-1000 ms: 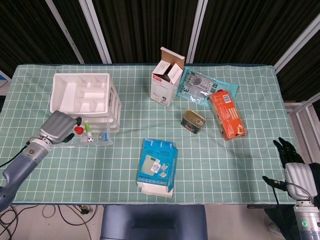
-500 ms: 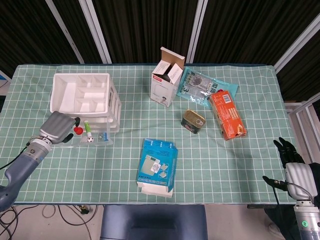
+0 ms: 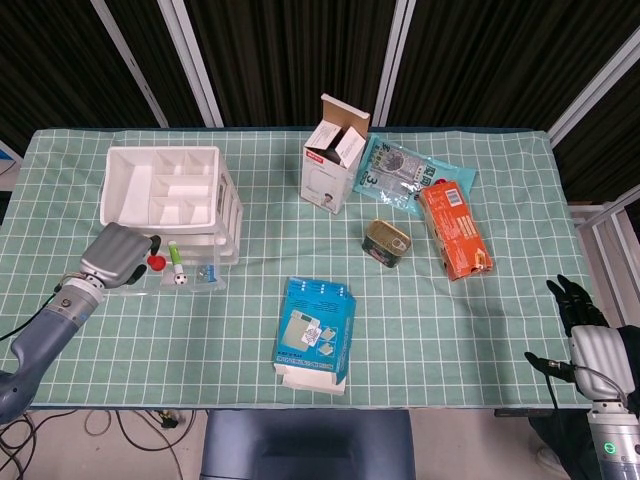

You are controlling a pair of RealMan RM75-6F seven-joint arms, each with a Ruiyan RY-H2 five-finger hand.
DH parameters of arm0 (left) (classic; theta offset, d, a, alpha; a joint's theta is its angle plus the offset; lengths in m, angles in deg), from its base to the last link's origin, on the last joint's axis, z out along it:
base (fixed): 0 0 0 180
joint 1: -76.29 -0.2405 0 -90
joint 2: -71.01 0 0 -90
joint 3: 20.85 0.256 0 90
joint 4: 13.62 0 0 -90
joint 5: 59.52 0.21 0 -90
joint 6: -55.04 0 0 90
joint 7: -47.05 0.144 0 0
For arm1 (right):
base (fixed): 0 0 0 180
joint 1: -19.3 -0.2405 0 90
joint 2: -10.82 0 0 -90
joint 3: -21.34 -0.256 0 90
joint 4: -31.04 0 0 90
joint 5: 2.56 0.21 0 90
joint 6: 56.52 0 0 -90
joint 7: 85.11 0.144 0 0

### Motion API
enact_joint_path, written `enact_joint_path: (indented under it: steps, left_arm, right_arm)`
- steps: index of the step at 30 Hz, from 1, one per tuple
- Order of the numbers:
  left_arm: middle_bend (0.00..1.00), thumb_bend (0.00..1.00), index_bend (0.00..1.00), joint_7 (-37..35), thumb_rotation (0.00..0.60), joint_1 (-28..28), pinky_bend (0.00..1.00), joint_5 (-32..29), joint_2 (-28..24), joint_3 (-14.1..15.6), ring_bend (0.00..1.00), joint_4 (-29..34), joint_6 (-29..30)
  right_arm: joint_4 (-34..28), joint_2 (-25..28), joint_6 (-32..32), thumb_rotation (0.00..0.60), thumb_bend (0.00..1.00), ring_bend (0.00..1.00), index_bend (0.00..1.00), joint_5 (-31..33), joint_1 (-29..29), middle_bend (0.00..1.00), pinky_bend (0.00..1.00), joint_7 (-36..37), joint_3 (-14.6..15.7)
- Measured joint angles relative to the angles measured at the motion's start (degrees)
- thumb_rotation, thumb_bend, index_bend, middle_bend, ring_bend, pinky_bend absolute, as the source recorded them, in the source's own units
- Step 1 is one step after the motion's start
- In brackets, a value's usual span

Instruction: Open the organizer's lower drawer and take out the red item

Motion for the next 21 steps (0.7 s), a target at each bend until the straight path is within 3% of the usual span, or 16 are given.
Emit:
enact_joint_path:
  steps: [12, 21]
  left_arm:
    - [1.00, 0.35, 0.43, 0.21, 0.600, 0.21, 1.00, -0.19, 0.28, 0.24, 1.00, 0.18, 0.17]
    - [1.00, 0.36, 0.48, 0.13, 0.600, 0.35, 1.00, -0.34, 0.45, 0.45, 1.00, 0.46, 0.06]
  right_arm:
    - [-0.09, 0.06, 0.11, 0.600, 0.08, 0.00, 0.00, 0.08, -0.01, 0.00, 0.22, 0.18, -0.01]
    - [-0.17, 0.09, 0.16, 0.600, 0.08, 0.00, 0.00, 0.11, -0.01, 0.00, 0.22, 0.21, 0.01]
